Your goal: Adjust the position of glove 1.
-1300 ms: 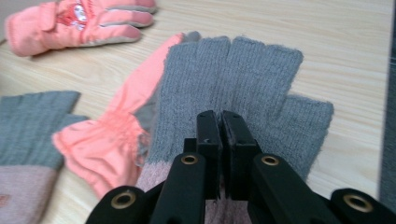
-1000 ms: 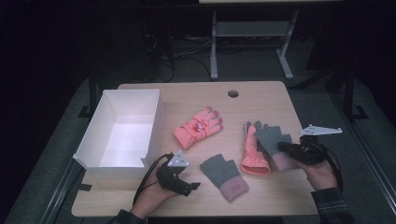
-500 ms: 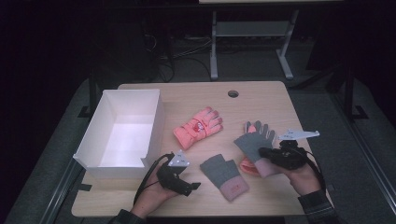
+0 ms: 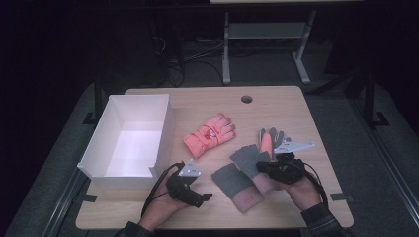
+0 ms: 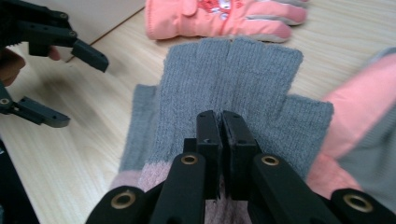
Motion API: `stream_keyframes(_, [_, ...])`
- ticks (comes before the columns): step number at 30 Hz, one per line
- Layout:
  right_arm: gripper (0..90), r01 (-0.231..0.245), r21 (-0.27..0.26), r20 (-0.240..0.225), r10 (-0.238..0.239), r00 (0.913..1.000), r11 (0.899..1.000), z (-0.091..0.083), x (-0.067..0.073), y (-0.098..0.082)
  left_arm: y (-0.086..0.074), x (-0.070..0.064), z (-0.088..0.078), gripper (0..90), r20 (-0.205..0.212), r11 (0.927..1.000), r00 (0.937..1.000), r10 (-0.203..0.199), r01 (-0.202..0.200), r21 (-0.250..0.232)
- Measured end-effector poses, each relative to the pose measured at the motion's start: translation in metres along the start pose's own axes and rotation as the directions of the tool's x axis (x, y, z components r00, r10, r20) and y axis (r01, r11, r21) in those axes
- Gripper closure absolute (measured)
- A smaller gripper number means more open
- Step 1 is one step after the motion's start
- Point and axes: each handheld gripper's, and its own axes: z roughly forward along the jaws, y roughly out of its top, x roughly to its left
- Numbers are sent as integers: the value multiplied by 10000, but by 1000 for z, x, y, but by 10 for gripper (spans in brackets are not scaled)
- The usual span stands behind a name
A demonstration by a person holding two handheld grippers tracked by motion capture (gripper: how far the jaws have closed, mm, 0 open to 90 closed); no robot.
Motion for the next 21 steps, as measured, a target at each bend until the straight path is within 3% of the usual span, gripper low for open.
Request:
stream_keyframes(12, [867,460,281,-395,-449,9982,9985,23,24,3,0,1,0,144,-33,10000,10000,-55,55,-17])
stream_keyframes(21, [867,435,620,-458,-407,9981,9971,38,34,-1,-1,0,0,144,-14,9999,9999,-137,137,-5])
